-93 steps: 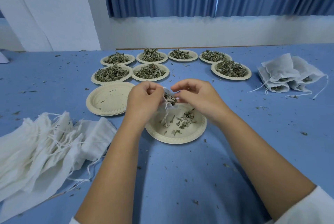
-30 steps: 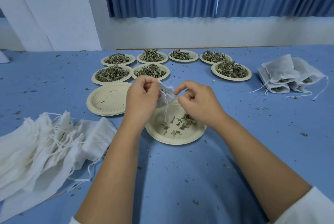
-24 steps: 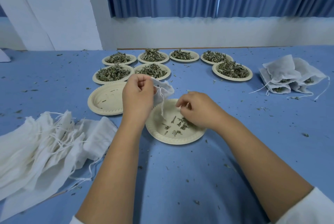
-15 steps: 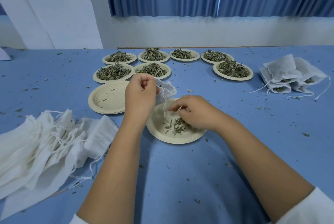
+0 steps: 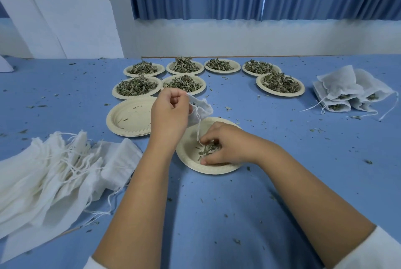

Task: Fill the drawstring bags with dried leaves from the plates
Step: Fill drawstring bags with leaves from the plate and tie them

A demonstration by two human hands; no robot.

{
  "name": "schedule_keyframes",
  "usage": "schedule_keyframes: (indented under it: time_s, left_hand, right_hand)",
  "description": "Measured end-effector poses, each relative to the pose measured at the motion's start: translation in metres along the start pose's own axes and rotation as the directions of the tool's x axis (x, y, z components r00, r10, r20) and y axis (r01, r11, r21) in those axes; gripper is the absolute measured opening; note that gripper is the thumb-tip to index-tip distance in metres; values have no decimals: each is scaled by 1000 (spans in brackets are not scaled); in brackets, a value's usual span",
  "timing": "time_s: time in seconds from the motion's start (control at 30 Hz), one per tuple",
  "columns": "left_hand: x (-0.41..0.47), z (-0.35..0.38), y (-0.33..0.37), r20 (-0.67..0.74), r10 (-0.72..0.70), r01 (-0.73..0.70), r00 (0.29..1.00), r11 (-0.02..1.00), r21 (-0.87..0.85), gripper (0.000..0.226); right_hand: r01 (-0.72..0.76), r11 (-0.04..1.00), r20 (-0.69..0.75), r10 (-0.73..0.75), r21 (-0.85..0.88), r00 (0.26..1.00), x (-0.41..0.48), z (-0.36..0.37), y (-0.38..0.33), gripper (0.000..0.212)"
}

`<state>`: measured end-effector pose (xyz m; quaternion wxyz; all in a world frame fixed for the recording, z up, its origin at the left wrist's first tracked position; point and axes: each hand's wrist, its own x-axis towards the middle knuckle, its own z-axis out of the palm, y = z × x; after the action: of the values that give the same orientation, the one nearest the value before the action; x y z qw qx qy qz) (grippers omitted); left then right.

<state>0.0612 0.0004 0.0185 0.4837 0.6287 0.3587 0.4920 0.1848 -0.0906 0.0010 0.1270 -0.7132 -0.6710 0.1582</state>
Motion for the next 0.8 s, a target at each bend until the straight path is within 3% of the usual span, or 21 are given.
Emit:
schedule_keyframes:
  time_s: [0.43, 0.6, 0.67, 0.8]
  left_hand:
    - [-1, 1, 0, 5, -3, 3, 1000, 1000, -7, 14]
    - [0, -1, 1, 2, 0, 0, 1000, 1000, 1, 15]
    - [0, -1, 1, 0, 2, -2, 1000, 1000, 4, 14]
    - [0, -1, 1, 2, 7, -7, 1000, 1000, 4, 15]
  right_hand:
    - [123, 988, -83, -115, 90, 990, 6, 9, -4, 5]
    - [5, 1000, -169, -2, 21, 986, 5, 0, 7, 11]
    - [-26, 997, -153, 37, 74, 988, 4, -2, 8, 14]
    - [31, 996, -101, -23, 82, 995, 4, 6, 0, 31]
